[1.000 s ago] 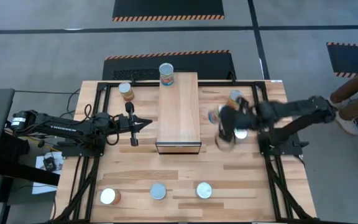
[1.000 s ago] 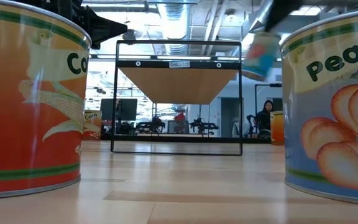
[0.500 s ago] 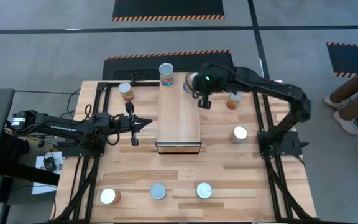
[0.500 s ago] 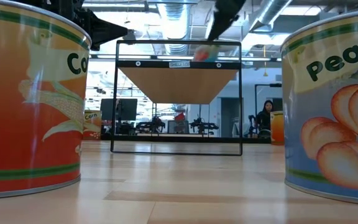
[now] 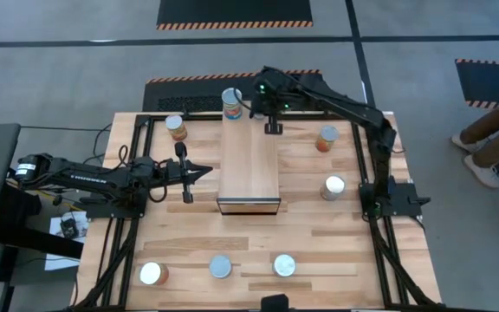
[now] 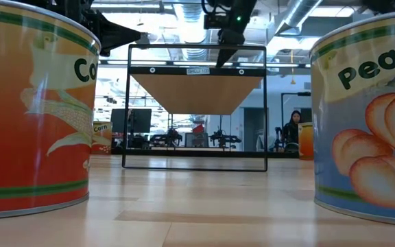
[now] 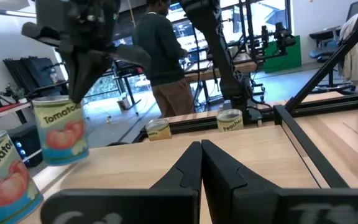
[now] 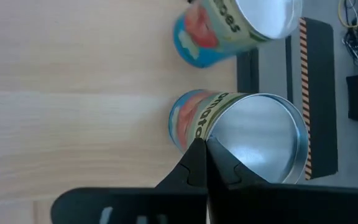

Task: Pick and place cans onto a shelf
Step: Put the canned tomatoes on the shelf aligned with other canned tomatoes

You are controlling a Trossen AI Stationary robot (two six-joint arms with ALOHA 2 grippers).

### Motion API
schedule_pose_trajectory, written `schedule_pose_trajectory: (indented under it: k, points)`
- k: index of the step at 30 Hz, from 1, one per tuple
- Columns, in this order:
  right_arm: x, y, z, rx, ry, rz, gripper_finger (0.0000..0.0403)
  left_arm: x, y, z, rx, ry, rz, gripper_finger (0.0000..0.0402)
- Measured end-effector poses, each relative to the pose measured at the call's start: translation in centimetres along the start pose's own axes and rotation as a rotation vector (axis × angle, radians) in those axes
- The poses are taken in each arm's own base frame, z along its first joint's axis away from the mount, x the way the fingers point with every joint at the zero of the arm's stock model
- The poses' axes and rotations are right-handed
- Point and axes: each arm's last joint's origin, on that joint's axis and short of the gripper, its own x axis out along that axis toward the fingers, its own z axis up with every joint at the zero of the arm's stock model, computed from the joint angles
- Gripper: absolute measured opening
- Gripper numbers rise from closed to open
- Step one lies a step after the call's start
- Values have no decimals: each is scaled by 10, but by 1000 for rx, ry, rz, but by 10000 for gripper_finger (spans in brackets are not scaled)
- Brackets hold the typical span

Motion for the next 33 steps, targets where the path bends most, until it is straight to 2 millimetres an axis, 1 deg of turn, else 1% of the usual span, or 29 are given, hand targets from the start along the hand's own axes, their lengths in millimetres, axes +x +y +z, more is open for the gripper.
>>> schedule_pose_trajectory:
  k: [4,7,15,17,19,24,28,33]
  points:
    - [5,-4,-1,-20,13,2,7,0,0,0,0,-1,0,0]
    - [5,-6,-2,-22,7,-4,7,0,0,0,0,-1,0,0]
    - [6,-7,-2,-23,6,-6,12,0,0,0,0,-2,0,0]
    - [9,-6,2,-27,-8,-14,12,0,0,0,0,-2,0,0]
    - [12,-5,1,-28,3,-7,12,0,0,0,0,-2,0,0]
    - [12,-7,1,-24,-3,-11,17,0,0,0,0,-2,0,0]
    - [12,-8,2,-21,-11,-20,25,0,0,0,-1,-2,0,0]
    - [12,-8,2,-21,-10,-20,51,0,0,0,-1,-2,0,0]
